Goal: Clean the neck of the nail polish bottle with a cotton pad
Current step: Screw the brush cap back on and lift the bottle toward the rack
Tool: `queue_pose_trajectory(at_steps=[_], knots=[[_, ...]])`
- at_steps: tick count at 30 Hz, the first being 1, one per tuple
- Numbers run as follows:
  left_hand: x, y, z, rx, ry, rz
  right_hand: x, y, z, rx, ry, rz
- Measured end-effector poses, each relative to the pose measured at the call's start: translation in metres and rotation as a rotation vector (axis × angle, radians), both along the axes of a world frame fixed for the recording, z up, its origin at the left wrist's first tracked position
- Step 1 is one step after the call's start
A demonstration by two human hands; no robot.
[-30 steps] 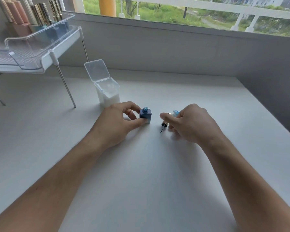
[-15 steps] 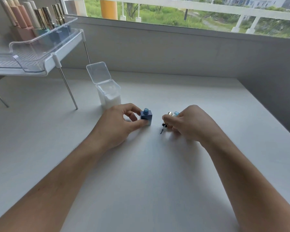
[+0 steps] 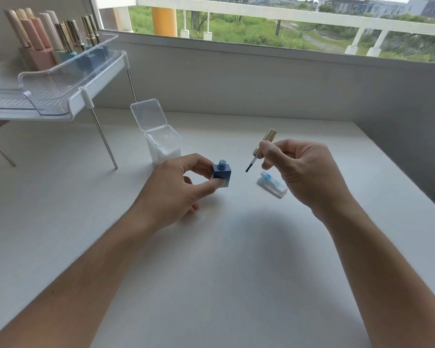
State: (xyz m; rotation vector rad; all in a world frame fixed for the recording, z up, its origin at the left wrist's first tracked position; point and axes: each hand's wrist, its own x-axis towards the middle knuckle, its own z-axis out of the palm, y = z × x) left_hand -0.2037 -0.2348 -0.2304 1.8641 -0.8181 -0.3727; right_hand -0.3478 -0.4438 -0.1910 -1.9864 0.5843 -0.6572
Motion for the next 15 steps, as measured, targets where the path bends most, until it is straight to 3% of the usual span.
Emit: queue_pose_trajectory(at_steps=[5, 15], knots=[[-0.0014, -0.0014, -0.0020, -0.006, -0.035, -0.019, -0.0001, 0.0025, 0.0002, 0.030, -0.112, 0.022], [-0.0027, -0.0028, -0.0029, -0.013, -0.089, -0.025, 0.0028, 0.0091, -0.0048, -0.011, -0.156, 0.095]])
